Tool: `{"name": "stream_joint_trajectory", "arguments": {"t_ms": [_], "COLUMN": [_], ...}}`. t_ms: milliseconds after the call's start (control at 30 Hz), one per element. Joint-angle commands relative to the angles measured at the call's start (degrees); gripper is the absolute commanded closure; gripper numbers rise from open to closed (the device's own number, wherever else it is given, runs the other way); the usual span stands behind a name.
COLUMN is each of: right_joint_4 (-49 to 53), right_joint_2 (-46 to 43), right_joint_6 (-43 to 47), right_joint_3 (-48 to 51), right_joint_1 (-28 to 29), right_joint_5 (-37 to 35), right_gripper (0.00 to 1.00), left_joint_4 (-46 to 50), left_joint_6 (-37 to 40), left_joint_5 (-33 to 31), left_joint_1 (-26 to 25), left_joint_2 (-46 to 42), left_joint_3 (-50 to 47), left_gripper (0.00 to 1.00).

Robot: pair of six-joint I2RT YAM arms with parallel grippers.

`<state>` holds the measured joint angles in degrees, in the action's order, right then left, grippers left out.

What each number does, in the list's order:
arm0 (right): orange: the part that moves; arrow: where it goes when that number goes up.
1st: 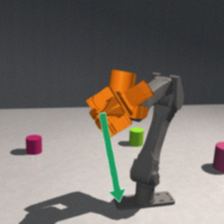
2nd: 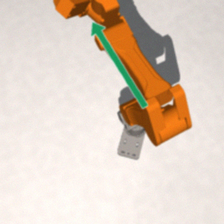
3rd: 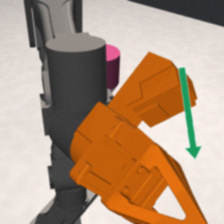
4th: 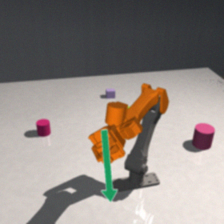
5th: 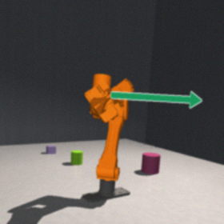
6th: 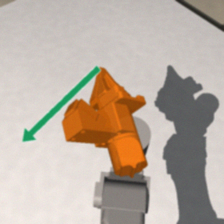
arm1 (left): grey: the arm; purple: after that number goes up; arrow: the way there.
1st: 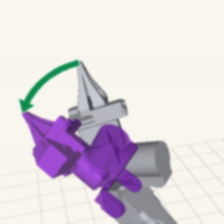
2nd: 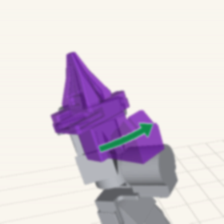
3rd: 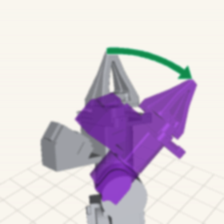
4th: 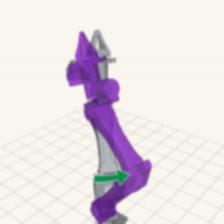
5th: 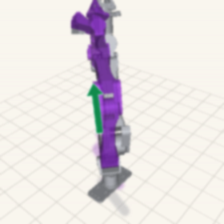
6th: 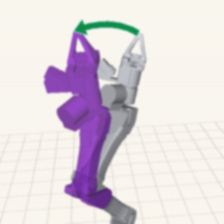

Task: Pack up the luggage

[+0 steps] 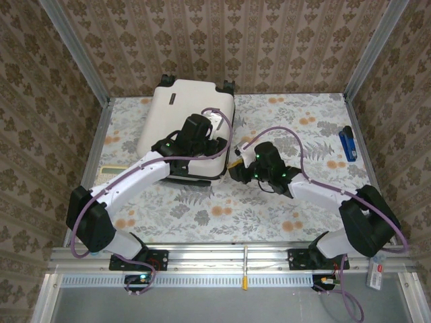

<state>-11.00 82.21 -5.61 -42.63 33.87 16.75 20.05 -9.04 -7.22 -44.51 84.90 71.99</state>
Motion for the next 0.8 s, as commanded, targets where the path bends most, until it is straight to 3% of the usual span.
{"name": "stream_joint_trajectory", "arguments": {"t_ms": [0, 433, 767], "right_joint_4": [-0.7, -3.98, -2.63], "right_joint_2": [2.36, 10.32, 9.97], "right_joint_6": [1.14, 2.3, 6.01], "right_joint_3": [0.92, -1.93, -5.26], "right_joint_1": [1.12, 3.66, 3.66], "right_joint_5": [-1.95, -15.67, -17.09], "right_gripper": [0.69, 0.73, 0.83], "left_joint_4": [10.18, 10.87, 10.97], "left_joint_6": [-1.86, -1.42, -1.17], "left_joint_5": [4.19, 4.37, 4.49], "left_joint_1": [0.35, 0.31, 0.24], "left_joint_2": [4.01, 4.5, 4.65], "left_joint_3": [-3.52, -2.64, -2.56], "left_gripper": [0.38, 0.38, 0.38]}}
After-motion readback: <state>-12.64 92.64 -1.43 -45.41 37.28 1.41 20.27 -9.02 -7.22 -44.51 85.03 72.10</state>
